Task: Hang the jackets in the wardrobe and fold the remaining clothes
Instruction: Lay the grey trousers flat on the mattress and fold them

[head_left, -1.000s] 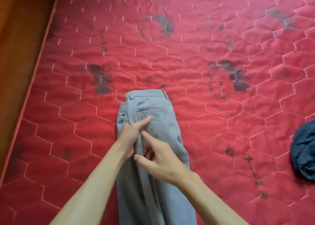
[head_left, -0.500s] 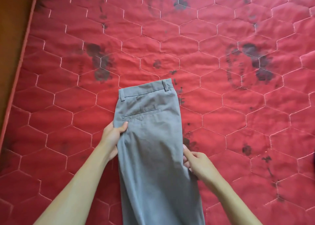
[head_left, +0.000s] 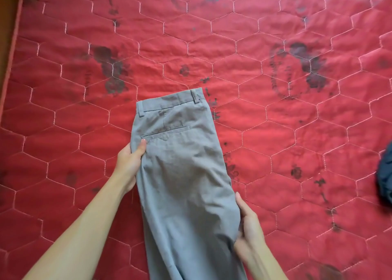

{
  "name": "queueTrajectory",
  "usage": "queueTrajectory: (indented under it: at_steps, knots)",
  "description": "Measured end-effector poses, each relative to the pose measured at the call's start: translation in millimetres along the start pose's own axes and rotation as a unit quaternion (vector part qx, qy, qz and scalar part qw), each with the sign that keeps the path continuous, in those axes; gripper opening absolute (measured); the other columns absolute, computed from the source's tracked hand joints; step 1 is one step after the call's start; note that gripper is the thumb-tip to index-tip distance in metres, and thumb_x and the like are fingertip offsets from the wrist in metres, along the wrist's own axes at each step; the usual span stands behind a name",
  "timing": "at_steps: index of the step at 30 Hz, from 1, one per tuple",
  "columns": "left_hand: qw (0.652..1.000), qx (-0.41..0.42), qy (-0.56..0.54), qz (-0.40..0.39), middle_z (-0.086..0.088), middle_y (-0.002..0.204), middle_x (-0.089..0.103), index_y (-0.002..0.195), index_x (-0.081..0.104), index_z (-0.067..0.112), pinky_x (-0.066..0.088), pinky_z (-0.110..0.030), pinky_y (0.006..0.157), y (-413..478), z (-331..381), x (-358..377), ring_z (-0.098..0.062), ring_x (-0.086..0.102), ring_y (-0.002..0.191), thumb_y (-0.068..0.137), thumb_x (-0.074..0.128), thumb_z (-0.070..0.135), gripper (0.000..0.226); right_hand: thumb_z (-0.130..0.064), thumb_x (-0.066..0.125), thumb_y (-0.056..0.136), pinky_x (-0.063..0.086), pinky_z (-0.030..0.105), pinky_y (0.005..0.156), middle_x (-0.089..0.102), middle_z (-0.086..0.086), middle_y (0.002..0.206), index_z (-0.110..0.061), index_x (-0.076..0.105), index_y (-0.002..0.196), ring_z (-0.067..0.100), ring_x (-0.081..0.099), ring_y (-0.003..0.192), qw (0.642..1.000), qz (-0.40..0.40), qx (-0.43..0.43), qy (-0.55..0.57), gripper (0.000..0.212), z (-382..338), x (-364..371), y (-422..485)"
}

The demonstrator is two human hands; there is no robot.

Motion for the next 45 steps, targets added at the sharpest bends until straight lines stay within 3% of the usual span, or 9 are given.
queueTrajectory:
  at_steps: [6,9,14,19,23,29,34,38,45]
  knots:
    - [0.990,0.089,0.099,0.051,-0.005,0.107,0.070,0.112,0.066,0.009,0.051,-0.041,0.097,3,-3,0,-0.017,0.064,0.100,0.101,0.056,0.028,0.024,-0.036,0.062,0.093,0.044,0.053,0.103,0.070,0.021,0.116,0.004,0.069,0.117,0.039,0.069,0.103,0.993,0.009,-0.115,0.033,0.047,-7,-32,-5]
    - [0.989,0.072,0.114,0.061,-0.006,0.106,0.070,0.108,0.065,0.008,0.051,-0.040,0.092,-6,-6,-1,-0.014,0.062,0.093,0.097,0.056,0.049,0.043,-0.058,0.076,0.080,0.046,0.045,0.085,0.067,0.015,0.101,0.000,0.067,0.120,0.029,0.060,0.092,0.978,0.034,-0.133,-0.155,0.072,-2,-46,-5]
    - [0.989,0.004,0.147,-0.001,0.003,0.101,0.074,0.104,0.066,0.018,0.055,-0.028,0.082,-67,-33,-12,-0.011,0.070,0.092,0.083,0.074,0.043,0.033,-0.058,0.077,0.075,0.045,0.017,0.072,0.066,-0.013,0.081,-0.009,0.074,0.084,0.004,0.058,0.077,0.904,-0.032,-0.118,-0.409,0.050,11,-71,-30]
    - [0.982,-0.110,0.116,-0.096,-0.007,0.098,0.078,0.113,0.064,0.008,0.060,-0.027,0.064,-148,-104,-36,-0.021,0.075,0.087,0.078,0.083,0.006,0.040,-0.022,0.084,0.077,0.051,0.017,0.076,0.078,-0.006,0.095,-0.018,0.081,0.095,0.007,0.072,0.091,0.879,-0.042,-0.062,-0.472,0.019,38,-101,-42]
    - [0.948,-0.209,0.166,-0.171,-0.013,0.096,0.077,0.105,0.068,0.000,0.058,-0.050,0.086,-206,-175,-51,-0.031,0.074,0.093,0.051,0.089,0.032,0.066,-0.004,0.084,0.074,0.057,0.026,0.070,0.079,0.005,0.092,-0.009,0.078,0.094,0.016,0.074,0.085,0.863,-0.026,-0.057,-0.502,0.023,51,-122,-45]
    - [0.944,-0.219,0.191,-0.159,-0.008,0.087,0.076,0.089,0.069,0.003,0.059,-0.043,0.086,-261,-239,-45,-0.019,0.072,0.082,0.092,0.067,0.016,0.013,-0.008,0.078,0.068,0.058,0.027,0.070,0.078,0.001,0.091,-0.009,0.074,0.096,0.012,0.073,0.080,0.811,-0.053,-0.054,-0.581,0.029,68,-148,-51]
    - [0.968,-0.224,0.091,-0.066,-0.007,0.075,0.074,0.089,0.062,0.003,0.058,-0.029,0.057,-288,-231,-58,-0.017,0.071,0.066,0.103,0.047,0.006,0.020,-0.008,0.070,0.090,0.059,0.040,0.078,0.078,0.007,0.095,-0.007,0.077,0.091,0.015,0.071,0.081,0.820,-0.016,-0.089,-0.566,0.007,86,-187,-59]
    - [0.983,-0.173,0.060,-0.029,-0.011,0.101,0.077,0.110,0.065,0.009,0.060,-0.046,0.081,-301,-239,-91,-0.027,0.075,0.090,0.107,0.041,0.023,0.028,-0.018,0.068,0.094,0.058,0.031,0.076,0.078,0.004,0.097,-0.011,0.077,0.098,0.016,0.072,0.088,0.843,-0.018,-0.137,-0.520,0.012,101,-202,-69]
    - [0.959,-0.183,0.098,-0.192,-0.005,0.107,0.077,0.114,0.067,0.013,0.060,-0.038,0.084,-339,-299,-95,-0.021,0.073,0.100,0.080,0.074,0.045,0.048,-0.020,0.081,0.082,0.061,0.035,0.082,0.078,0.001,0.101,-0.012,0.075,0.106,0.018,0.074,0.095,0.860,-0.025,-0.189,-0.473,0.026,143,-221,-87]
Point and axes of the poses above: each hand's wrist, its own y-axis towards the middle knuckle, its own x-axis out of the palm, z = x × y, the point moved 2 cm from there along y, towards the middle knuckle
